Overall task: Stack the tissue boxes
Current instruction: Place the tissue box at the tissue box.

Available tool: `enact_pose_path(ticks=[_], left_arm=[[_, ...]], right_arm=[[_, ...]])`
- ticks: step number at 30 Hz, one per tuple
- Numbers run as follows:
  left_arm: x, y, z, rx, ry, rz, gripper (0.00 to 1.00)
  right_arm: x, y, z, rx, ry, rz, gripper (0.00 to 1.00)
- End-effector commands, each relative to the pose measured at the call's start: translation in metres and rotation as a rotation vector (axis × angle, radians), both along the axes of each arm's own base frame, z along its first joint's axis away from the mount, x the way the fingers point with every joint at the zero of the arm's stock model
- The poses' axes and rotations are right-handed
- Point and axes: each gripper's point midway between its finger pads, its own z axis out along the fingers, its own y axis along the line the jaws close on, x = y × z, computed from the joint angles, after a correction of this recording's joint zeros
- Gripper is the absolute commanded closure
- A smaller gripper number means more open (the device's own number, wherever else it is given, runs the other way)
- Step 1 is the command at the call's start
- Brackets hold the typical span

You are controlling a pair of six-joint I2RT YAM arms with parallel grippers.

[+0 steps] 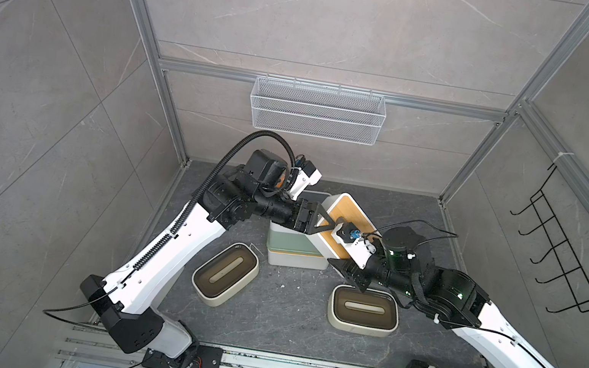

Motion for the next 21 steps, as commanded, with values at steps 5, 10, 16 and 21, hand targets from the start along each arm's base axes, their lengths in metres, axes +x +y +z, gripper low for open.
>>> enact_pose_path(ticks=[5,10,16,21], left_arm=[[-0.013,0.0,0.029,-0.077,-0.021,-0.035,0.29],[-0.018,-0.001,0.027,-0.086,0.023,-0.041,0.38],[-0.02,-0.004,0.024,-0.125,0.079,-0.035,0.62],[-0.023,0.0,0.043,-0.188,0.046,-0.01,0.7]], right_arm=[[0.0,0.004,0.028,0.064,-0.082,0.02,0.68],[0.0,0.006,0.029,0.067,-0.081,0.027,0.67],[0.001,0.008,0.03,0.067,-0.078,0.029,0.62],[0.002,0.01,0.036,0.067,-0.078,0.028,0.48]])
